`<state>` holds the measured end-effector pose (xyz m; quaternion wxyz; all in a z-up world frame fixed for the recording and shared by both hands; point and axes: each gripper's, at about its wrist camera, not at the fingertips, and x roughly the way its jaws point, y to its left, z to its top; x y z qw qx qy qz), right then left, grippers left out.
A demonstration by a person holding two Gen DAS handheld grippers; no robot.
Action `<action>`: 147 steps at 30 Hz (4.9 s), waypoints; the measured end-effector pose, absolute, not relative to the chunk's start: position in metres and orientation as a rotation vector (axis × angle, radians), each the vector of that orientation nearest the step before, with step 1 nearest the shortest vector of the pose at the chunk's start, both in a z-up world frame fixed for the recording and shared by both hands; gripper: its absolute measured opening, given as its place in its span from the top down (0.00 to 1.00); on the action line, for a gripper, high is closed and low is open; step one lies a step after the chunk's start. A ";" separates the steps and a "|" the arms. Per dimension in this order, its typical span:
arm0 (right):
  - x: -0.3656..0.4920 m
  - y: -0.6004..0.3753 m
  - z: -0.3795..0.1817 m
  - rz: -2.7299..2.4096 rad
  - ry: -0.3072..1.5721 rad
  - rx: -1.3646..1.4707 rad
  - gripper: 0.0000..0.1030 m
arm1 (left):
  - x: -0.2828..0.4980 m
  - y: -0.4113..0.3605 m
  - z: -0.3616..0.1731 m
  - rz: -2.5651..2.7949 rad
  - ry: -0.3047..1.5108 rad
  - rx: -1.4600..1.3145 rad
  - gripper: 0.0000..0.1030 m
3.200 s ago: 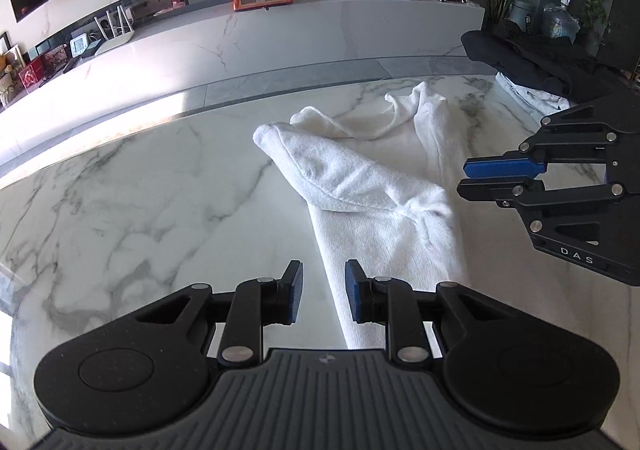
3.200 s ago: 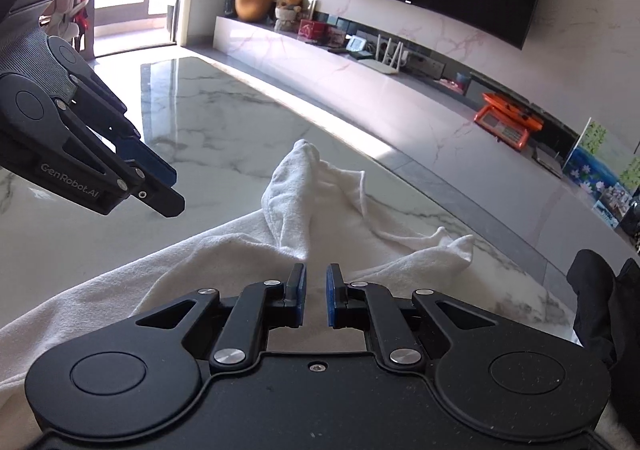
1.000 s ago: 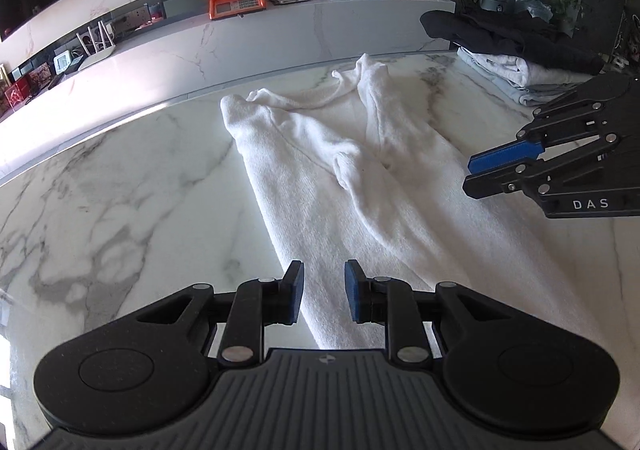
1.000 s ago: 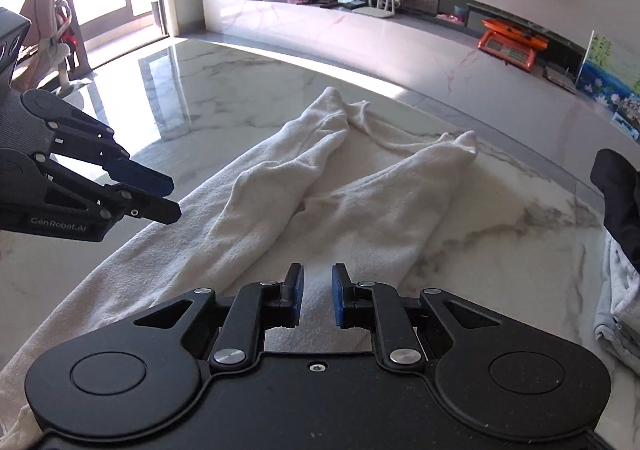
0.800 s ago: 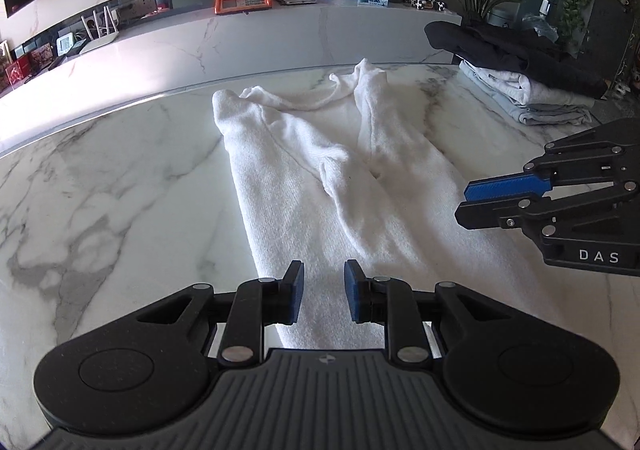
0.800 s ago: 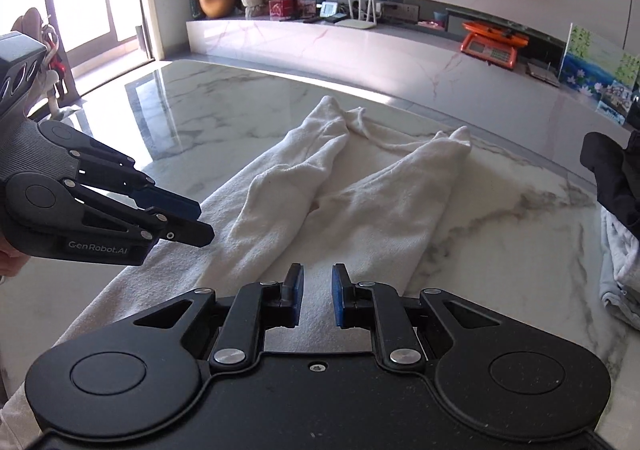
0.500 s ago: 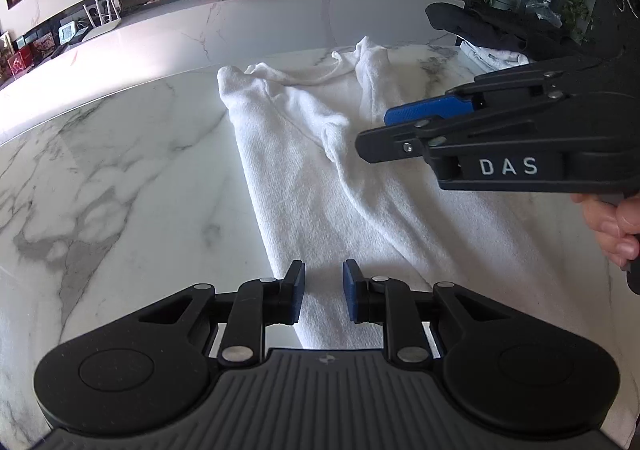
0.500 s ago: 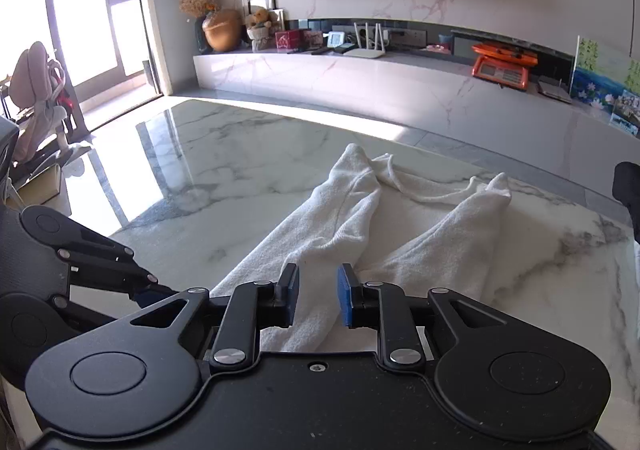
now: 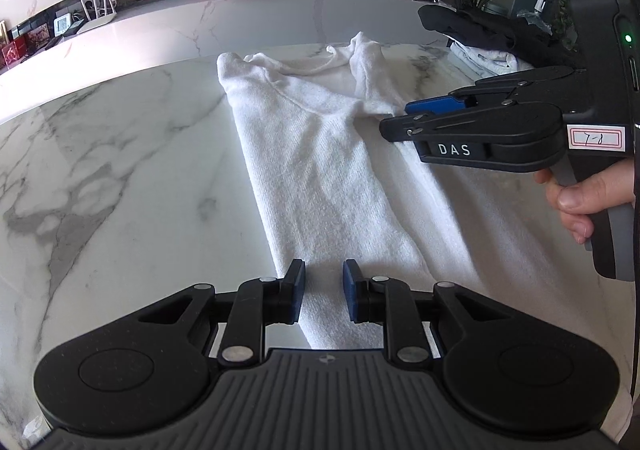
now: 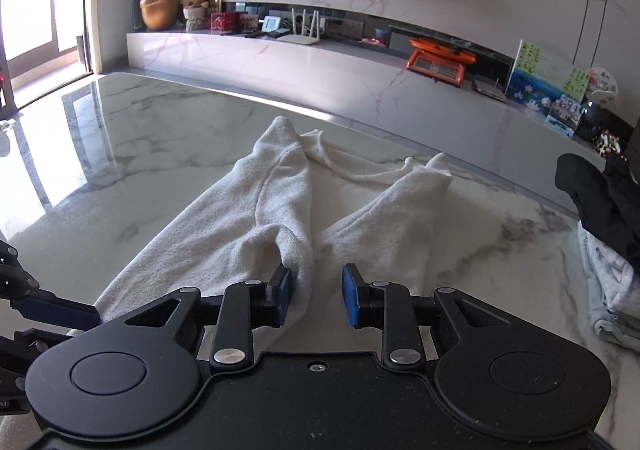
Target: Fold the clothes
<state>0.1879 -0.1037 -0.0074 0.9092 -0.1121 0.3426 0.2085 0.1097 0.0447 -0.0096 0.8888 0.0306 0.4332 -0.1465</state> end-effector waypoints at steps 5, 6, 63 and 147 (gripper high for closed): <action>0.188 -0.123 -0.008 0.413 0.729 -0.183 0.76 | 0.106 0.046 -0.007 -0.287 0.890 0.065 0.81; 0.186 -0.126 -0.006 0.413 0.727 -0.170 0.76 | 0.103 0.046 -0.004 -0.292 0.879 0.060 0.81; 0.116 -0.172 -0.008 0.564 0.764 0.184 0.81 | 0.065 -0.038 0.005 -0.229 0.938 0.051 0.56; 0.260 -0.137 -0.004 0.618 0.872 0.475 0.87 | 0.047 -0.006 0.004 -0.094 0.876 0.027 0.90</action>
